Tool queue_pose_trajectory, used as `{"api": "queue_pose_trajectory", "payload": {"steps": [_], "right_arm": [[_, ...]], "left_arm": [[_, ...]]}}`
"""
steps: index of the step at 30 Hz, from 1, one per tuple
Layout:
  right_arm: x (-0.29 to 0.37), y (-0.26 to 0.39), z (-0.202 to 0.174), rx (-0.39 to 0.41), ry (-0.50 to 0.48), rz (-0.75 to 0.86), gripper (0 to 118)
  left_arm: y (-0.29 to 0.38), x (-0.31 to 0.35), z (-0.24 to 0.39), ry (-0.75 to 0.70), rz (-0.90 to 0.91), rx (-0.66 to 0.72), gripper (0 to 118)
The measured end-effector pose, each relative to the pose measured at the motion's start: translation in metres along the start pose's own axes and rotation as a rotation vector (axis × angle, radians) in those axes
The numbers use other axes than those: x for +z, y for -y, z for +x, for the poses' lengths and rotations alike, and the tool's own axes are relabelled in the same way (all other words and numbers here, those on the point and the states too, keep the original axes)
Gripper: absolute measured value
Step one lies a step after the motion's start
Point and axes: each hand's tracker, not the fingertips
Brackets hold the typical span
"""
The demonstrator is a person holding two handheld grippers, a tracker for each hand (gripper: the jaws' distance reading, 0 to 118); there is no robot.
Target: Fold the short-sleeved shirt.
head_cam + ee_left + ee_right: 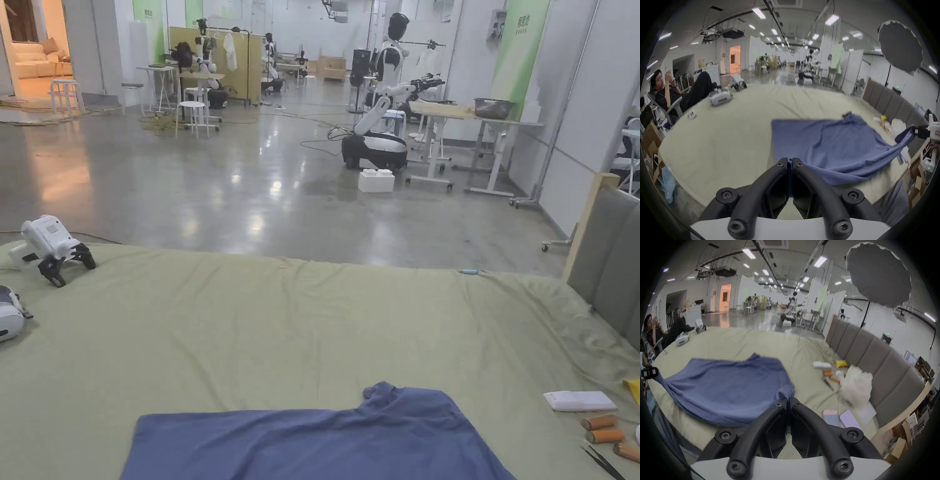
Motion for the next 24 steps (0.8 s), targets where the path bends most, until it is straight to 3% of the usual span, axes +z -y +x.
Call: {"api": "queue_pose_trajectory", "payload": {"steps": [5,9,13,14,15,18,19,24], "right_arm": [[-0.037,0.045,-0.015,0.027,-0.013,-0.117,1],[-0.060,0.070,-0.018,0.000,-0.020,-0.180,2],[-0.064,0.080,-0.021,-0.012,-0.016,-0.181,2],[-0.057,0.076,-0.022,-0.012,-0.015,-0.159,5],[-0.052,0.072,-0.023,-0.017,-0.012,-0.129,19],[-0.043,0.055,-0.027,-0.038,-0.018,-0.018,86],[-0.040,0.048,-0.029,-0.047,-0.028,0.025,90],[-0.029,0.007,-0.050,-0.054,-0.056,0.237,90]], "left_arm": [[0.036,-0.039,-0.004,-0.050,-0.122,-0.044,1],[0.046,-0.062,-0.012,-0.086,-0.166,-0.046,2],[0.043,-0.050,-0.001,-0.084,-0.155,-0.013,11],[0.039,-0.047,0.001,-0.086,-0.132,-0.007,19],[0.038,-0.046,0.001,-0.088,-0.108,-0.011,35],[0.018,-0.035,0.009,-0.087,-0.010,-0.023,65],[0.016,-0.037,0.009,-0.088,0.018,-0.027,65],[-0.021,-0.028,0.029,-0.068,0.206,-0.037,65]]}}
